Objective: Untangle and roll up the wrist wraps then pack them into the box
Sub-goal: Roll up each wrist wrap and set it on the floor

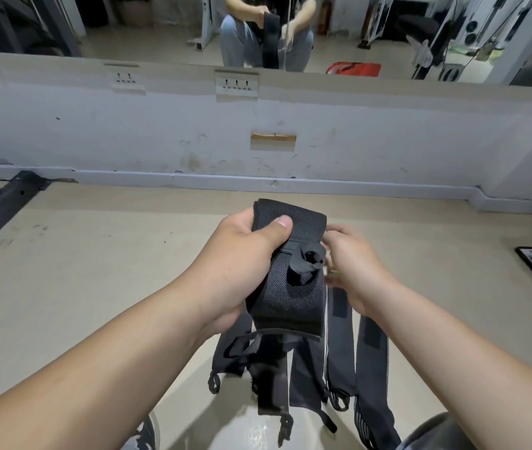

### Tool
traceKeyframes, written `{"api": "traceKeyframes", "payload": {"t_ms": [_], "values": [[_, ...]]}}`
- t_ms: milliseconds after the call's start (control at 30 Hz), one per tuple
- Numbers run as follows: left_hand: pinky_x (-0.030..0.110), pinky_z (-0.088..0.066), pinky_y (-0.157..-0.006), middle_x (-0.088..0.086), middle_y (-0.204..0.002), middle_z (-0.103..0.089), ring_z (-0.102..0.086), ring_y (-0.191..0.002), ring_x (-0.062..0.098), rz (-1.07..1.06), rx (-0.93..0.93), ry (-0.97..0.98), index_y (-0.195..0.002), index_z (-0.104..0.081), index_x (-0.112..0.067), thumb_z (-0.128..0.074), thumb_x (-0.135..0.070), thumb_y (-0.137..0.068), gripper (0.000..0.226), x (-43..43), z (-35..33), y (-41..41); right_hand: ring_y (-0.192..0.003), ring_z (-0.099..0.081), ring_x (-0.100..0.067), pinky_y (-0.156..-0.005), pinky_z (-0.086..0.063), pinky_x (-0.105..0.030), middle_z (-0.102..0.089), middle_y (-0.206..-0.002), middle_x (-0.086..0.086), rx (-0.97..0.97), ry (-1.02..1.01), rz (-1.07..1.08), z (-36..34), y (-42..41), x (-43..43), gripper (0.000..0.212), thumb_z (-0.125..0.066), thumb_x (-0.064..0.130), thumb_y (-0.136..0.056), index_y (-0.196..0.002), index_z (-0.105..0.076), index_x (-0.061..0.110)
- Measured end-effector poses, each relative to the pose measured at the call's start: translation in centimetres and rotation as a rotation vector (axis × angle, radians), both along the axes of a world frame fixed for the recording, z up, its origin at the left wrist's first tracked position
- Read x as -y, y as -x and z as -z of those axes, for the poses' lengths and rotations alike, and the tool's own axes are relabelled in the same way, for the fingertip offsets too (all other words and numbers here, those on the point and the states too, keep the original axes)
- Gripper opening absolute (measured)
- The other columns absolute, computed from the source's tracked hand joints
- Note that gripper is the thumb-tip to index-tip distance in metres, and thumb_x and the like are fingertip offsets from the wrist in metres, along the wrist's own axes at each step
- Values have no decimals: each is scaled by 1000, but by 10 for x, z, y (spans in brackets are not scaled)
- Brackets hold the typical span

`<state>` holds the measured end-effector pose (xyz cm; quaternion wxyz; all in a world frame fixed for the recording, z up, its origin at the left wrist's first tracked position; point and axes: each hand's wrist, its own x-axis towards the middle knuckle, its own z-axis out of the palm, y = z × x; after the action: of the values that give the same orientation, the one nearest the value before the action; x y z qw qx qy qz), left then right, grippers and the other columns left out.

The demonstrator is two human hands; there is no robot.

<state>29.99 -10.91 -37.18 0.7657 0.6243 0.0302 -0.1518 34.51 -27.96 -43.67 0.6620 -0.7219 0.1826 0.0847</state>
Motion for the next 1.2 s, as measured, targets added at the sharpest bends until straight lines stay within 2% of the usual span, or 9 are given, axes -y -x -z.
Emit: {"api": "traceKeyframes", "payload": {"t_ms": [100, 233, 367, 600, 700, 833, 900, 1033, 1200], "values": [[29, -61, -61, 13, -96, -81, -75, -76, 22, -36, -20, 22, -105, -73, -13, -56, -17, -108, 18, -8, -2, -7, -117, -64, -4, -81, -55, -18, -60, -140, 7, 423, 72, -241, -12, 7, 5, 77, -56, -16, -87, -139, -57, 41], [28, -54, -61, 14, -89, -75, -71, -76, 26, -25, -86, 24, -102, -71, -9, -58, -12, -104, 14, -12, -3, -10, -134, -60, -16, -115, -47, -37, -65, -141, 9, 757, 195, -501, -24, 20, -3, 67, -63, -13, -95, -141, -58, 36], [28, -50, -63, 16, -91, -71, -69, -79, 26, -29, -150, 33, -107, -71, -5, -59, -8, -99, 15, -11, 0, -9, -129, -63, -15, -112, -49, -44, -68, -134, 9, 770, 347, -509, -21, 25, -13, 69, -59, -15, -92, -138, -59, 36], [29, -48, -62, 13, -84, -72, -67, -74, 25, 63, -222, -59, -91, -73, -10, -56, -14, -100, 20, -15, 1, -3, -124, -59, -4, -103, -43, -15, -65, -130, 5, 832, 554, -594, -22, 28, -16, 64, -72, -12, -82, -138, -58, 18], [30, -49, -66, 11, -88, -76, -70, -79, 24, 126, -206, -92, -94, -75, -12, -58, -17, -100, 18, -16, 1, -2, -116, -62, 0, -96, -44, -12, -68, -124, 10, 816, 536, -515, -21, 32, -16, 56, -78, 0, -84, -132, -61, 23], [39, -53, -90, 19, -117, -77, -74, -100, 27, 198, -79, -98, -116, -74, -2, -65, -14, -100, 23, -24, 3, -7, -99, -66, 11, -87, -47, -10, -73, -103, 29, 708, 378, -402, -23, 28, -11, 60, -74, -15, -84, -112, -62, 36], [41, -55, -94, 14, -114, -79, -76, -105, 26, 191, 5, -135, -120, -74, -8, -68, -10, -100, 22, -24, 5, -8, -94, -66, 6, -87, -51, -17, -74, -100, 24, 619, 251, -399, -24, 25, -8, 48, -73, -12, -89, -107, -64, 32], [21, -57, -62, 11, -91, -81, -77, -75, 16, 51, 134, -142, -106, -69, -2, -74, 0, -92, 14, -23, 6, -7, -109, -71, -7, -95, -57, -36, -77, -113, 9, 447, 99, -468, -26, 23, -1, 27, -68, 6, -100, -121, -66, 23], [33, -63, -66, 13, -90, -81, -78, -77, 21, 5, 195, -198, -93, -75, -8, -78, -12, -91, 6, -30, 9, -14, -125, -67, -14, -108, -52, -47, -74, -126, 4, 399, 137, -523, -24, 18, 2, 27, -50, 13, -110, -133, -64, 20]]}}
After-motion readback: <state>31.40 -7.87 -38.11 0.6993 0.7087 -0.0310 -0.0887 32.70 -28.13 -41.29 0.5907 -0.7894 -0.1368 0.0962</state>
